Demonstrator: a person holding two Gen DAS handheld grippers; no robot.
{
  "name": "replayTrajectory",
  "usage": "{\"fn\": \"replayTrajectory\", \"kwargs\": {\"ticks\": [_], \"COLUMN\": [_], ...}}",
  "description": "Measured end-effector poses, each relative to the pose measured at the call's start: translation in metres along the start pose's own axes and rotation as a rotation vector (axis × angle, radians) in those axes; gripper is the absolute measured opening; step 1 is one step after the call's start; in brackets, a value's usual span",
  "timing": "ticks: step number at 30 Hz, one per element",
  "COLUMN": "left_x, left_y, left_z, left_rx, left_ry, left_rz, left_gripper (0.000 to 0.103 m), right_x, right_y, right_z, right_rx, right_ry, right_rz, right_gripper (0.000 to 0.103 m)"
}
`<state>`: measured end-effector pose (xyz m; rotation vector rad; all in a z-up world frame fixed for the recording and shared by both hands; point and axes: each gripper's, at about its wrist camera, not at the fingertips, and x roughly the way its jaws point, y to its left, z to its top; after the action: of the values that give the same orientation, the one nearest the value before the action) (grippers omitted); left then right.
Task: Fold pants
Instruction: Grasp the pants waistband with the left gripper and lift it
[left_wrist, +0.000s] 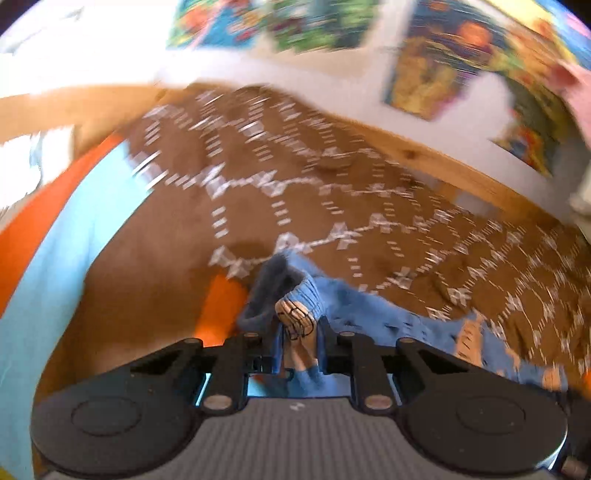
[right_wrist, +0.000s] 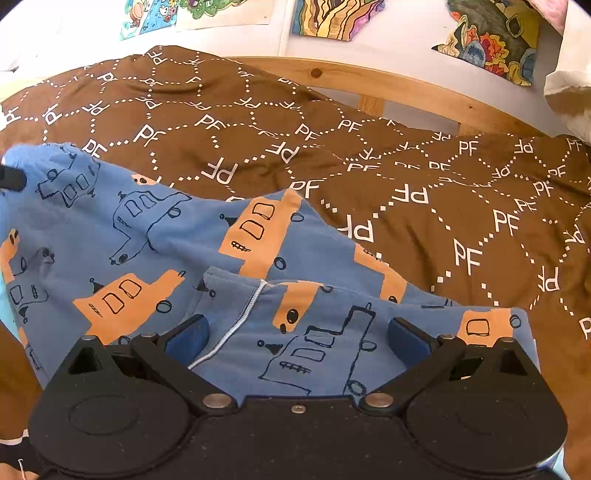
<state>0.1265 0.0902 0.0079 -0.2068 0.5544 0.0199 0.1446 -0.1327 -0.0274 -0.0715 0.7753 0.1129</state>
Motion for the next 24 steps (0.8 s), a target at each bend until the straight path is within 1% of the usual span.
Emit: {"fn": "replayTrajectory", "kwargs": {"ticks": [2,4,7,9,11,14,16,17,18,19,22,24], "left_x": [0.000,0.005,0.017,0.023,0.025,0.024,0.023,0.022,0.022,0.022,0.021,0.023], "left_y": [-0.007,-0.004,0.017,0.032,0.040,0.039,0.035,0.032,0.031,0.030,0.027,0.030], "left_z": [0.001,0.003,0.006,0.006,0.005,0.003,-0.001,-0.003,-0.004,-0.006,-0.006,-0.005], "left_rx": [0.047,0.032,-0.090,-0.184,-0.241,-0.242,-0.230,-0.217,-0.205,-0.193,-0.183,-0.192], "left_ry": [-0.013,0.003,0.060,0.084,0.095,0.098,0.103,0.106,0.117,0.123,0.123,0.119], "left_rz": [-0.002,0.003,0.013,-0.012,-0.032,-0.020,-0.004,0.010,0.034,0.061,0.069,0.056], "left_gripper": [0.020,0.020,0.022,0.023,0.023,0.024,0.029,0.029,0.033,0.033,0.034,0.037], "right_x": [0.000,0.000,0.000,0.000,0.000,0.000,0.000,0.000,0.000,0.000,0.000,0.000], "right_y": [0.000,0.000,0.000,0.000,0.000,-0.001,-0.001,-0.001,0.000,-0.001,-0.001,0.000], "right_z": [0.000,0.000,0.000,0.000,0.000,0.000,0.000,0.000,0.000,0.000,0.000,0.000], "right_rx": [0.000,0.000,0.000,0.000,0.000,-0.001,-0.001,-0.001,-0.001,-0.001,-0.001,-0.001], "right_ry": [0.000,0.001,0.001,0.001,0.001,0.001,0.001,0.001,0.001,0.001,0.002,0.002], "right_rz": [0.000,0.000,0.000,0.000,0.000,0.000,0.000,-0.001,-0.001,-0.001,-0.001,-0.001], "right_gripper": [0.102,0.102,0.102,0.102,0.102,0.102,0.102,0.102,0.102,0.102,0.102,0.102]}}
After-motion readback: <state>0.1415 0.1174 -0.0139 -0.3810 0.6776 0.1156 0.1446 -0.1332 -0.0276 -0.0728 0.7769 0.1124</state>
